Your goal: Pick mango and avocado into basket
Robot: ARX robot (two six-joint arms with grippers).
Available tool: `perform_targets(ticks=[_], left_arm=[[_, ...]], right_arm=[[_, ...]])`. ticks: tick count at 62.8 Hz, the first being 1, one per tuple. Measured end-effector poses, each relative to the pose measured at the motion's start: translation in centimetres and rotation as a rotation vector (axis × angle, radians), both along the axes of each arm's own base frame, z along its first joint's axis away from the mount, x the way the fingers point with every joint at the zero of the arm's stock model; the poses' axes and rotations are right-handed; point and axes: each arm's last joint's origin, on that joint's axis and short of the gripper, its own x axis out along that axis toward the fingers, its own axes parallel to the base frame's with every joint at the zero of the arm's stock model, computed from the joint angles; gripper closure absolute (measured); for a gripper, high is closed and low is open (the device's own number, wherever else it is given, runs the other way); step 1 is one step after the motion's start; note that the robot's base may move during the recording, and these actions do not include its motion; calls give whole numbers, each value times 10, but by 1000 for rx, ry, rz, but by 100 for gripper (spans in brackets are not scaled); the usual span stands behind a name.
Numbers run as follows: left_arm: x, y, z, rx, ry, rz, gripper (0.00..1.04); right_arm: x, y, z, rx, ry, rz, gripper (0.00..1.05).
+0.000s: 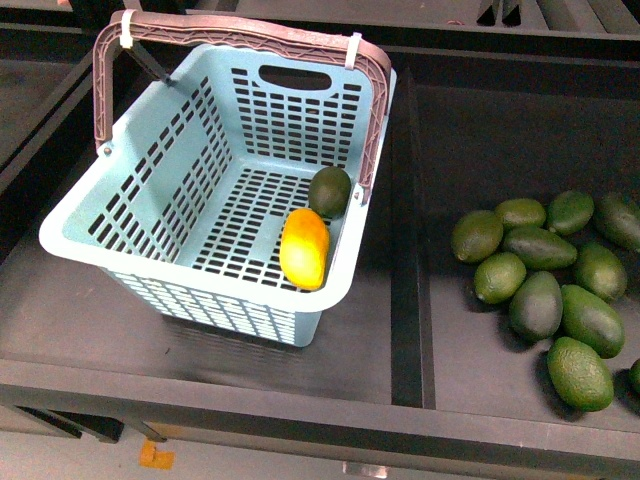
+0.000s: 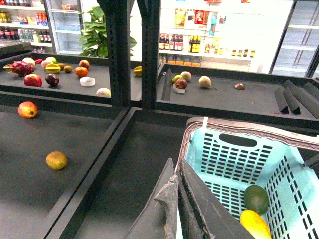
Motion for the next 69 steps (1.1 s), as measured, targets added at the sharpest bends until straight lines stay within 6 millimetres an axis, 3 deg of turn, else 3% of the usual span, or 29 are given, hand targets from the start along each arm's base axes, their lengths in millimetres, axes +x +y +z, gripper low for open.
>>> perform_targets(ticks=[49, 69], left_arm=[[-32, 0, -2, 0, 8, 0, 103], [-32, 0, -2, 0, 0, 0, 103]], right_arm=[[0, 0, 0, 0, 0, 0, 9], [0, 0, 0, 0, 0, 0, 9]])
